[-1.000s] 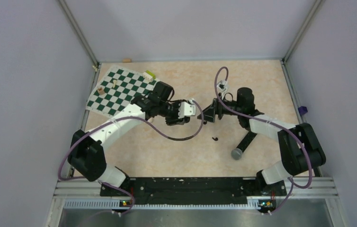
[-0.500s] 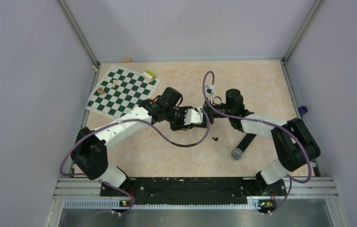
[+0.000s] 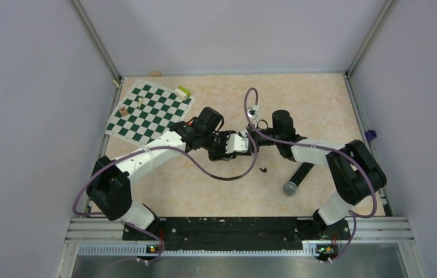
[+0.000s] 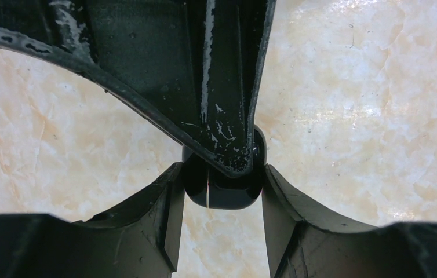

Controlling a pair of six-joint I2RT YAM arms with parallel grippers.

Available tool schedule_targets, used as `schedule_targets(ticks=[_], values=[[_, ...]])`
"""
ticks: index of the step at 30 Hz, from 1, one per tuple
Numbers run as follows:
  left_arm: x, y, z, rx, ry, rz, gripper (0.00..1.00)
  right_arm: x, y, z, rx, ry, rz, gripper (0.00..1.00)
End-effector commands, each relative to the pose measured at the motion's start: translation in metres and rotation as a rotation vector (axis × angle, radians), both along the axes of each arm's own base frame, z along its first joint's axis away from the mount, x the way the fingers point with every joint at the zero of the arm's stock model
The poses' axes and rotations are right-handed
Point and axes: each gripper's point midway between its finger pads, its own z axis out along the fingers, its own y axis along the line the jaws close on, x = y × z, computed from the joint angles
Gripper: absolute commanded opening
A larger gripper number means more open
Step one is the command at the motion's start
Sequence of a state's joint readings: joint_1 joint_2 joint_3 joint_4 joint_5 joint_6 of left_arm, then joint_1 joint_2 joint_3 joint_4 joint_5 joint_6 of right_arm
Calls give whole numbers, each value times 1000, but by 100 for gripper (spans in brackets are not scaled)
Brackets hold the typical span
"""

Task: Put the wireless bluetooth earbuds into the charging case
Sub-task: Pick up the charging case at the center of the board.

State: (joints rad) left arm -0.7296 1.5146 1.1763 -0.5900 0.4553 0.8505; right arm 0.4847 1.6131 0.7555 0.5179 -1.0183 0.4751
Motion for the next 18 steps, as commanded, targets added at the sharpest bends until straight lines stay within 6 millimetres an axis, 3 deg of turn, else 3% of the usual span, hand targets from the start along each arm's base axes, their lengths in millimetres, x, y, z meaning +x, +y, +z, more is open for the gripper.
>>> schedule_targets(ticks=[1,3,6,9,11,15,18], values=[[-2,-12,21,-57,-17,-24,16,0,14,24,60,-78,51,28],[-5,-12,21,-59,-8,-32,21,-1,14,25,61,-85,54,11],[-10,-13,24,-72,7,-41,42,-2,14,30,60,-123,73,5],[-10,-10,38,-87,17,-30,69,-5,10,43,55,-206,110,3],[-7,-3,59,-154,59,-25,95,-7,5,55,54,-277,119,3],[9,20,105,-399,197,-1,99,-13,-8,76,60,-452,110,2],[16,27,116,-517,294,2,99,-17,-15,93,90,-573,77,2]])
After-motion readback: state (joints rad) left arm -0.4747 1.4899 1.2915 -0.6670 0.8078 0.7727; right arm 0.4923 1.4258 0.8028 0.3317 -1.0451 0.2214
